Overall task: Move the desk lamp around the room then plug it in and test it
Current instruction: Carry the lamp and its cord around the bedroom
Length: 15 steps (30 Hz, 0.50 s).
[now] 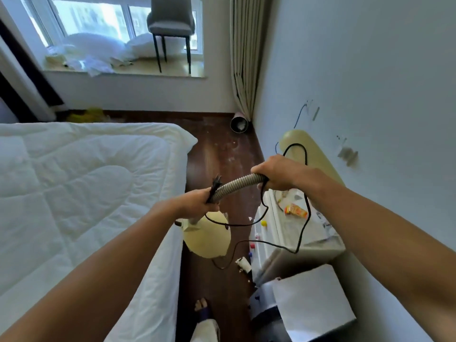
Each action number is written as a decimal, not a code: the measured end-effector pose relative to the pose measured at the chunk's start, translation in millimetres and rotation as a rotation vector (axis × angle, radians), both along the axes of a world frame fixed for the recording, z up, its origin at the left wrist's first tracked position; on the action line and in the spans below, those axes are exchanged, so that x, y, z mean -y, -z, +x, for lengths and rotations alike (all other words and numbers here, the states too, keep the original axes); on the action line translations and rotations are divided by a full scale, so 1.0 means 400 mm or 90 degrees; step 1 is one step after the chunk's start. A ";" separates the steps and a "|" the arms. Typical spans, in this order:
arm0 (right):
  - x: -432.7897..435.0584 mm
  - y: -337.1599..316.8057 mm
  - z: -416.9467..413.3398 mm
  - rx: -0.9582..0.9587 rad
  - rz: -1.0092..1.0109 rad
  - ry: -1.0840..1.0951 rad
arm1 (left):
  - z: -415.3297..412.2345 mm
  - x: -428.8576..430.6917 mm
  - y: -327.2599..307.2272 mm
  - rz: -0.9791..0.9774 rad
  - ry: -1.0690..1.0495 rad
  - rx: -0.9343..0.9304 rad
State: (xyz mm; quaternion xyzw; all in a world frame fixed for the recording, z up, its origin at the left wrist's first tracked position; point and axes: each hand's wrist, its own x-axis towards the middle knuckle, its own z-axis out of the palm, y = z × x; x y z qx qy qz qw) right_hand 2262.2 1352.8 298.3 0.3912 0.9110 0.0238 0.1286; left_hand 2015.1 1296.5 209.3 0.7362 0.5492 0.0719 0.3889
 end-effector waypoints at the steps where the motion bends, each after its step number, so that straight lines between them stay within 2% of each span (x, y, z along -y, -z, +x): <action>1: -0.059 0.002 -0.012 0.000 -0.003 -0.001 | -0.009 -0.055 0.006 -0.006 0.002 -0.003; 6: -0.392 -0.021 -0.077 -0.003 -0.023 0.005 | -0.069 -0.385 -0.024 -0.022 0.000 -0.022; 9: -0.558 -0.017 -0.063 -0.043 -0.051 0.048 | -0.079 -0.575 -0.047 0.000 0.014 -0.055; 15: -0.905 0.049 -0.005 -0.037 -0.128 0.113 | -0.049 -0.956 -0.050 0.002 0.083 -0.113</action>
